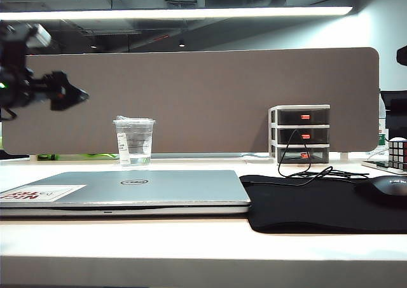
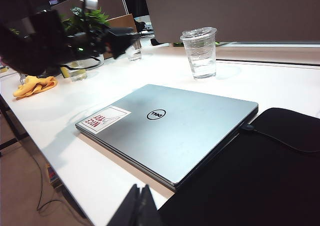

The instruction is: Pick up the coffee cup and place it on the left side of the laptop.

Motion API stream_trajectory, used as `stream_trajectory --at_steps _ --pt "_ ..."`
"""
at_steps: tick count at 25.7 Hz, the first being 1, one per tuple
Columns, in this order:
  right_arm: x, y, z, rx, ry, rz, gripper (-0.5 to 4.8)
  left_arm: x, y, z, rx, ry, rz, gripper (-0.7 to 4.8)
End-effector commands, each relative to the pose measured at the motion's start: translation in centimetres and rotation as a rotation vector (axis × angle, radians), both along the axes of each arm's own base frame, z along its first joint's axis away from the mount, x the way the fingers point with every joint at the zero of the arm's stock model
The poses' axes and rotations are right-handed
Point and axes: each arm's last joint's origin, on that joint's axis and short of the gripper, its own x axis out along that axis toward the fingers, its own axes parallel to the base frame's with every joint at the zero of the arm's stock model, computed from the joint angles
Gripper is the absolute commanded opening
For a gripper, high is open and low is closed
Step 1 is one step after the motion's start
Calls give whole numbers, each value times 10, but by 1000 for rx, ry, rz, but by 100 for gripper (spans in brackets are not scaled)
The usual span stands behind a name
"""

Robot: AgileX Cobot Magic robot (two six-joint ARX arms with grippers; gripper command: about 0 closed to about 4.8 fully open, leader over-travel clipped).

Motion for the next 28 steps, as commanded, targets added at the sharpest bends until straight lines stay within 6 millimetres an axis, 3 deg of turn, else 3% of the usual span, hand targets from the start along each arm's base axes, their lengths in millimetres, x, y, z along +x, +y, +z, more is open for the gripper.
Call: stream_trajectory --at_steps 1,8,12,23,28 --pt "0 0 -1 -2 -8 1 -1 22 0 -8 -12 0 -69 479" --pt "0 0 -3 -4 17 1 -1 54 1 -21 -13 3 -142 479" --pt "0 0 -7 -7 61 1 -1 82 -1 -30 -30 33 -205 479" --pt "0 0 -7 -6 58 0 -1 116 -44 -40 -33 41 -234 479" --pt "0 0 -7 -6 58 1 -1 134 -50 -55 -37 88 -234 479"
